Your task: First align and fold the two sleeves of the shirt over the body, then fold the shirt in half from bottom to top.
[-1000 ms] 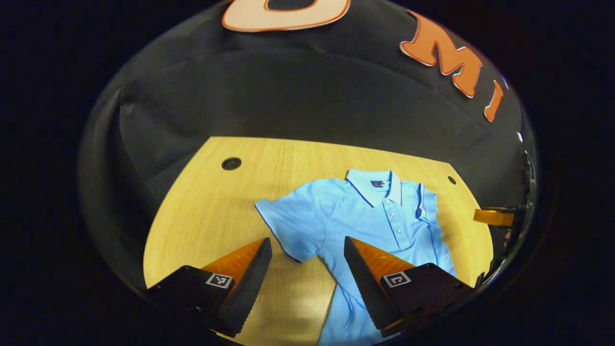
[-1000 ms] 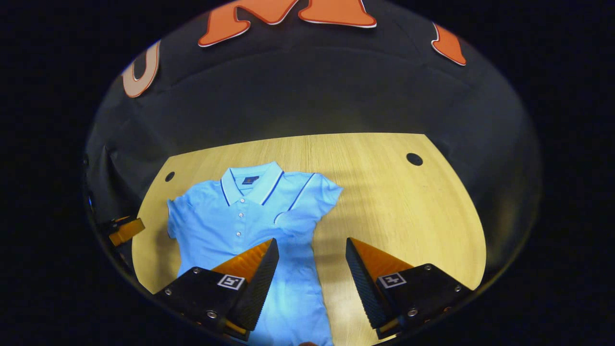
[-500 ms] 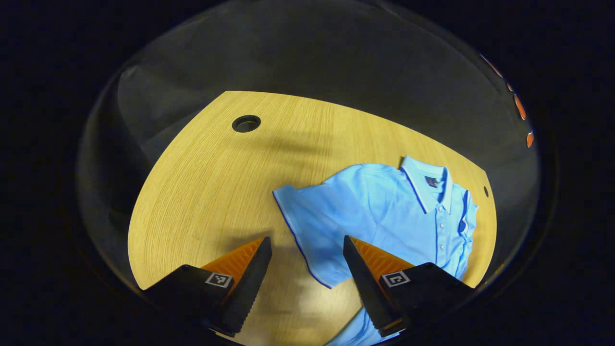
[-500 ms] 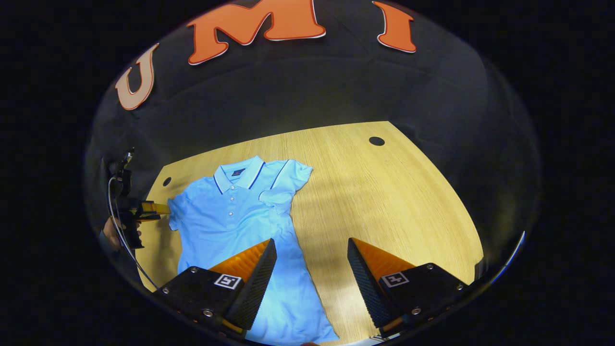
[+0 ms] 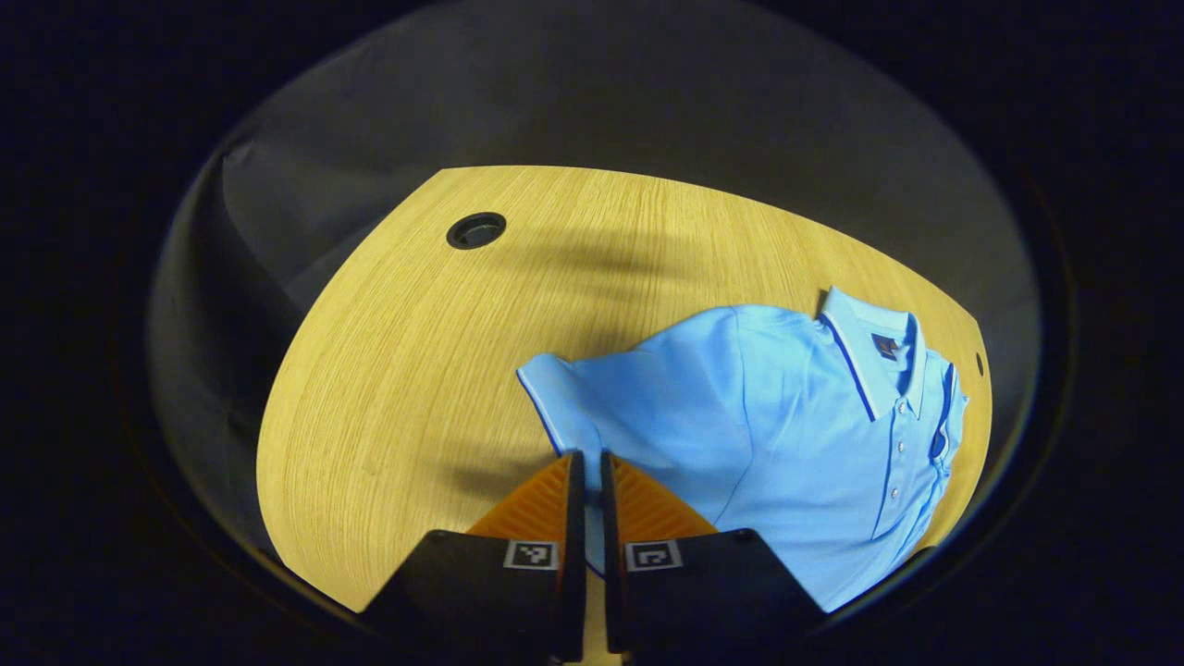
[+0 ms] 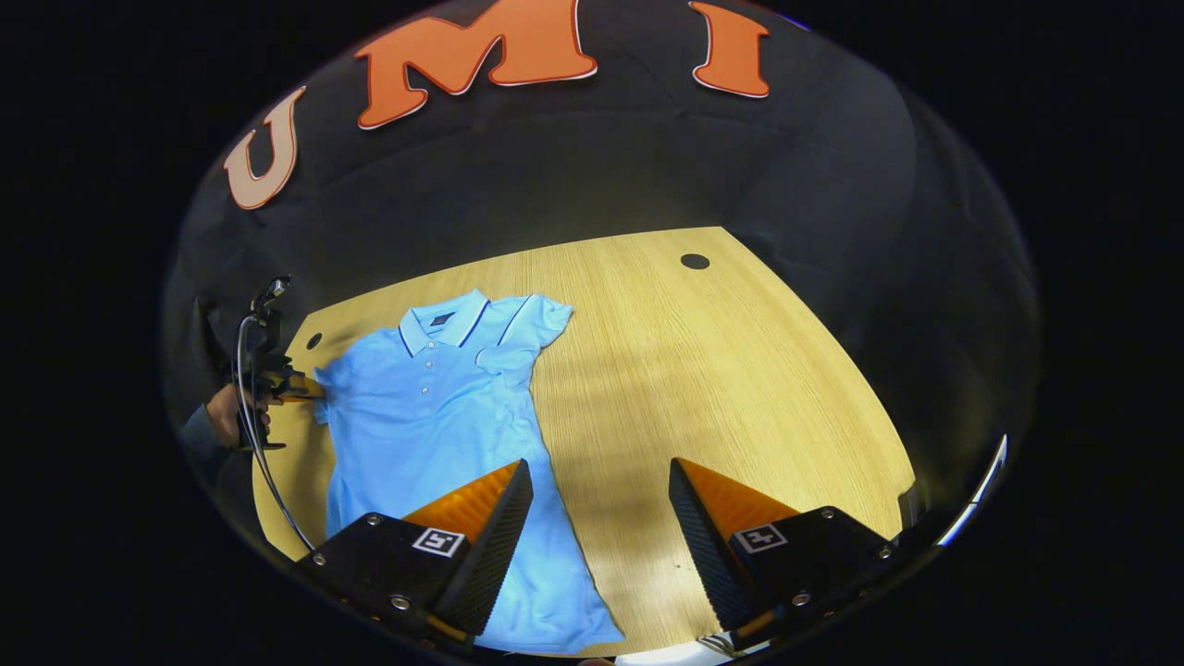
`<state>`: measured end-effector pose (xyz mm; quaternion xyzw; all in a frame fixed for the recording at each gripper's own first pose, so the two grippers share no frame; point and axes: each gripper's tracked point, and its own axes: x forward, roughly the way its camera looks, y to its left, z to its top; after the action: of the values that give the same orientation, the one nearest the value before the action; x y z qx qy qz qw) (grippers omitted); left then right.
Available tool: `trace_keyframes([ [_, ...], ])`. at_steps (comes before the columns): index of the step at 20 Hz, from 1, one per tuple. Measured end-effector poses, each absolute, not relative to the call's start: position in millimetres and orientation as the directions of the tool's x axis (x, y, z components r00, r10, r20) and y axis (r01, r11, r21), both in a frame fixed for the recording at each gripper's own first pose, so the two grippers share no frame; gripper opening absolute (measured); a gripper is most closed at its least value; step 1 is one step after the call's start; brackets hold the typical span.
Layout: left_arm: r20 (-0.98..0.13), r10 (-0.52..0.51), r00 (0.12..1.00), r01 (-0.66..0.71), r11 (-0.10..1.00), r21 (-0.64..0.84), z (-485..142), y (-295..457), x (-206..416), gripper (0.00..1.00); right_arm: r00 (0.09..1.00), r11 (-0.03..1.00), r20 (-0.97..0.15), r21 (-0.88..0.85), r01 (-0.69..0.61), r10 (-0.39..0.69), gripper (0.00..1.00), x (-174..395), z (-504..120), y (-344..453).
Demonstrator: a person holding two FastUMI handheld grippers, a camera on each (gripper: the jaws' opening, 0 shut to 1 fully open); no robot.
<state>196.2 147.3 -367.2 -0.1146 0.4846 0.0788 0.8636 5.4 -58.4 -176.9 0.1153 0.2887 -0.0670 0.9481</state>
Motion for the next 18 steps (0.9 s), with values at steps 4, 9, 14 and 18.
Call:
trace_keyframes([
  [4,-0.845,-0.039,0.534,-0.187,0.969,-0.163,-357.7,131.9,195.5,0.05,0.822,0.963,-0.566,0.182,0.199,-0.063,0.9,-9.2,-185.4,-61.7],
  [9,-0.789,-0.079,0.609,-0.096,0.98,-0.173,-317.7,104.0,210.1,0.05,0.815,0.954,-0.574,0.194,0.228,-0.078,0.9,-27.6,-194.1,-69.8],
  [14,-0.742,-0.158,0.652,0.042,0.984,-0.172,-288.9,49.3,225.3,0.05,0.809,0.94,-0.577,0.203,0.273,-0.11,0.9,-48.2,-202.3,-77.2],
  [18,-0.737,-0.22,0.639,0.123,0.975,-0.185,-286.4,5.7,231.9,0.05,0.796,0.929,-0.592,0.209,0.305,-0.128,0.9,-65.9,-212.6,-80.4],
])
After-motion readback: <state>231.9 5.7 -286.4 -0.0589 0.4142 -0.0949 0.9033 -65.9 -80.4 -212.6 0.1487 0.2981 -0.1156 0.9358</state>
